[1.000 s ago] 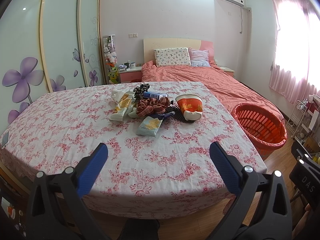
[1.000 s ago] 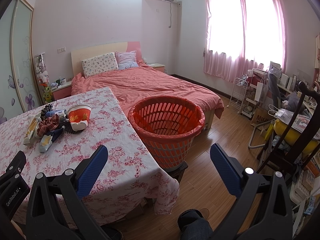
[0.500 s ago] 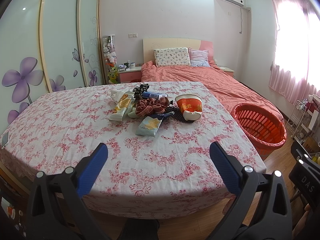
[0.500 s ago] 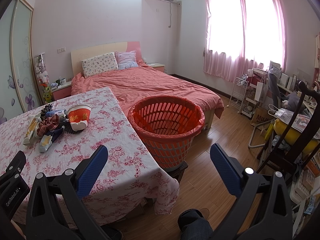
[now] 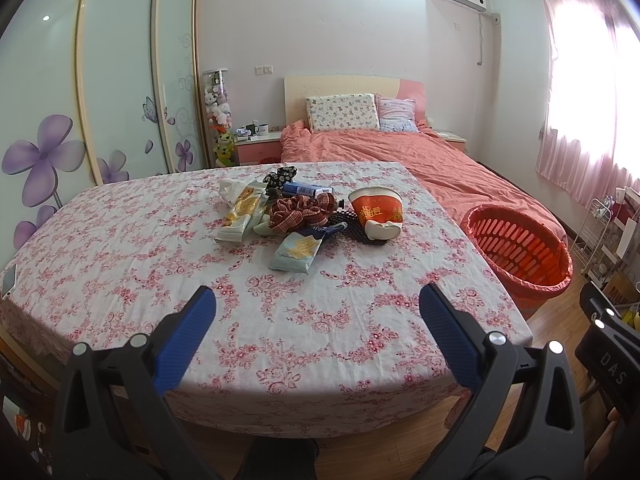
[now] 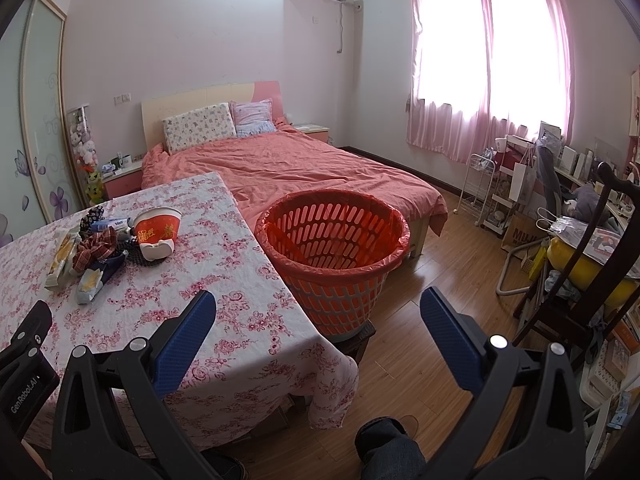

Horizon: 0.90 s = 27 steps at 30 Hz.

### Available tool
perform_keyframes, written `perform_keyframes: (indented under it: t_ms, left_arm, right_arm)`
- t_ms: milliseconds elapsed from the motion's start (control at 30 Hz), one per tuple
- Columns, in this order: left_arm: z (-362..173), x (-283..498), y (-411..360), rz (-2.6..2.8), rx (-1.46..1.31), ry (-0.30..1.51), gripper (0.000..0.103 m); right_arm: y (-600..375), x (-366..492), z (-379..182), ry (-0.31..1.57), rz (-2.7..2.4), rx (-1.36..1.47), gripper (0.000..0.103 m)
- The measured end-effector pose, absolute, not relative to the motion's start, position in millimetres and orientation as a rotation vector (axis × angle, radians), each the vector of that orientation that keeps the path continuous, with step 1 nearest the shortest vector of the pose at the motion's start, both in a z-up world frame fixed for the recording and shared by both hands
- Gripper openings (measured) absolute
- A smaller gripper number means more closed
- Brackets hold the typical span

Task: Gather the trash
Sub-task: 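Reach the left tool to the snack wrapper while the right tool reaches the paper cup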

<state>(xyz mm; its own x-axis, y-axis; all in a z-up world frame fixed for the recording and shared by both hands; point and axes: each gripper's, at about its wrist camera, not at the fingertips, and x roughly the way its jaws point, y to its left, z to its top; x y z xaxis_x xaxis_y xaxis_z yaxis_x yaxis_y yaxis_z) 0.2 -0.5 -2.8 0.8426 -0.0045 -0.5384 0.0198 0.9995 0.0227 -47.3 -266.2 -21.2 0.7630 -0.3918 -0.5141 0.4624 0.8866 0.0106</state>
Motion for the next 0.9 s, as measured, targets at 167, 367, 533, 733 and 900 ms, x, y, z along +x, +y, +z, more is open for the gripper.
perform_keyframes:
  t_ms: [167, 367, 533, 733, 900]
  left_arm:
    - [-6, 12, 6, -0.003, 0.007, 0.583, 0.099]
    - [-19, 37, 31, 0.020, -0.039, 0.642, 0.099]
    - [-30, 71, 59, 0.061, -0.062, 0.677, 0.099]
    - [-40, 125, 99, 0.123, -0.083, 0.696, 0.099]
    - [-51, 174, 122, 0.123, -0.092, 0.750, 0.099]
  right_arm:
    - [-265, -38, -25, 0.544, -0.433, 0.137, 0.101]
    - [-263, -23, -36, 0.572, -0.383, 0.151, 0.101]
    - [-262, 0, -42, 0.586, -0.332, 0.151, 0.101]
    - [-262, 39, -49, 0.639, -0.243, 0.199, 0.101]
    - [-247, 78, -46, 0.653, -0.187, 0.181, 0.101]
